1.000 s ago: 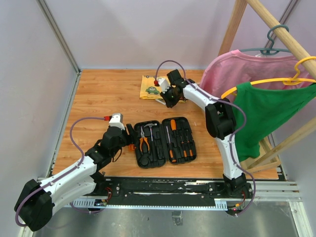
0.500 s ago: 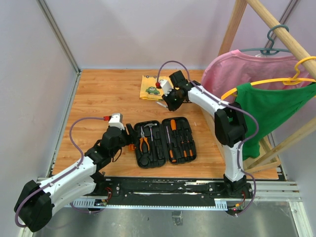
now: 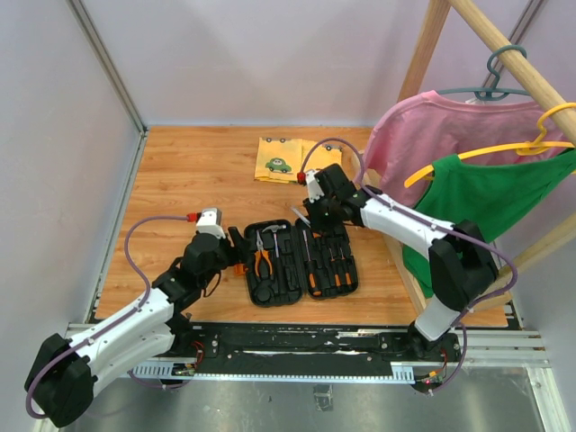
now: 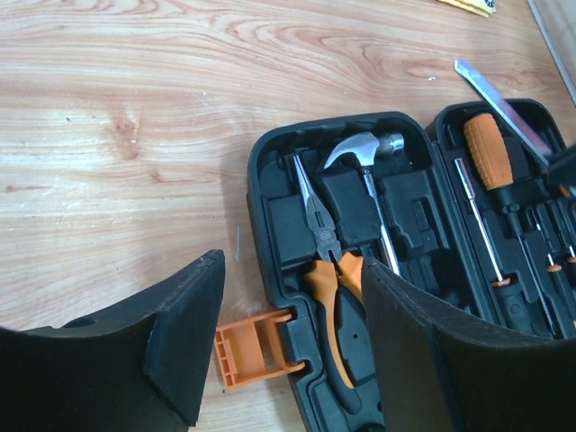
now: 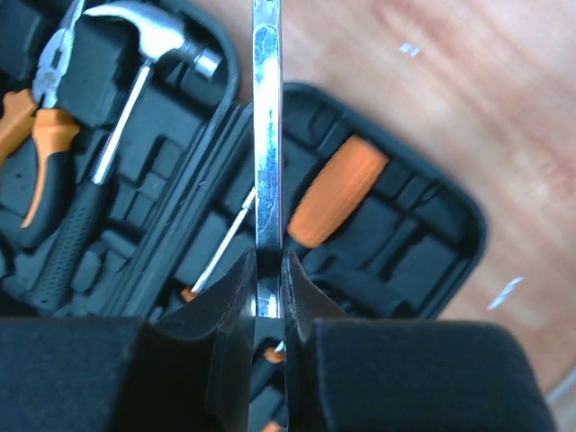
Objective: Sort the tools into containers
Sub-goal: Place the utility knife in the storage box.
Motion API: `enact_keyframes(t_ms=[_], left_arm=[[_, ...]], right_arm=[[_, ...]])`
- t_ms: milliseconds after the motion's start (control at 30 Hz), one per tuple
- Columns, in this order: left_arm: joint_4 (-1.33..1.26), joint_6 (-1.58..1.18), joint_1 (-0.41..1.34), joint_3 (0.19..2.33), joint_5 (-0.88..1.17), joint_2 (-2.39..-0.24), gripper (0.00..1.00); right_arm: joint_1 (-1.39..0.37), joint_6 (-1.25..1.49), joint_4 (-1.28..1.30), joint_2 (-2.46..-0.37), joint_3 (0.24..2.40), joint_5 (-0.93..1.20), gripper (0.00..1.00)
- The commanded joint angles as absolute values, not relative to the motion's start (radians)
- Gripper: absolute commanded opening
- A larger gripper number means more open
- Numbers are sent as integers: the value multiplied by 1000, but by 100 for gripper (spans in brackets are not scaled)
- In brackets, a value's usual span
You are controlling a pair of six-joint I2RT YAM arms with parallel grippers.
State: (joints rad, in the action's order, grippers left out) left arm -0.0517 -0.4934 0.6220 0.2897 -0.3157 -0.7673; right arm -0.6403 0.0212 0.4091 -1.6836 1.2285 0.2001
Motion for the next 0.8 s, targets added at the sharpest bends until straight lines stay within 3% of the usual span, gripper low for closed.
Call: enact_keyframes(t_ms=[0, 400, 767], left_arm=[[-84, -481, 615, 274, -321, -745, 66], [-84, -483, 615, 259, -322, -703, 66], [-84, -482, 615, 259, -319, -703, 66]], right_arm=[[-720, 303, 292, -1594, 1118, 121, 8], [-950, 704, 284, -1502, 1000, -129, 9], [-1020, 858, 301, -1504, 948, -176, 6]])
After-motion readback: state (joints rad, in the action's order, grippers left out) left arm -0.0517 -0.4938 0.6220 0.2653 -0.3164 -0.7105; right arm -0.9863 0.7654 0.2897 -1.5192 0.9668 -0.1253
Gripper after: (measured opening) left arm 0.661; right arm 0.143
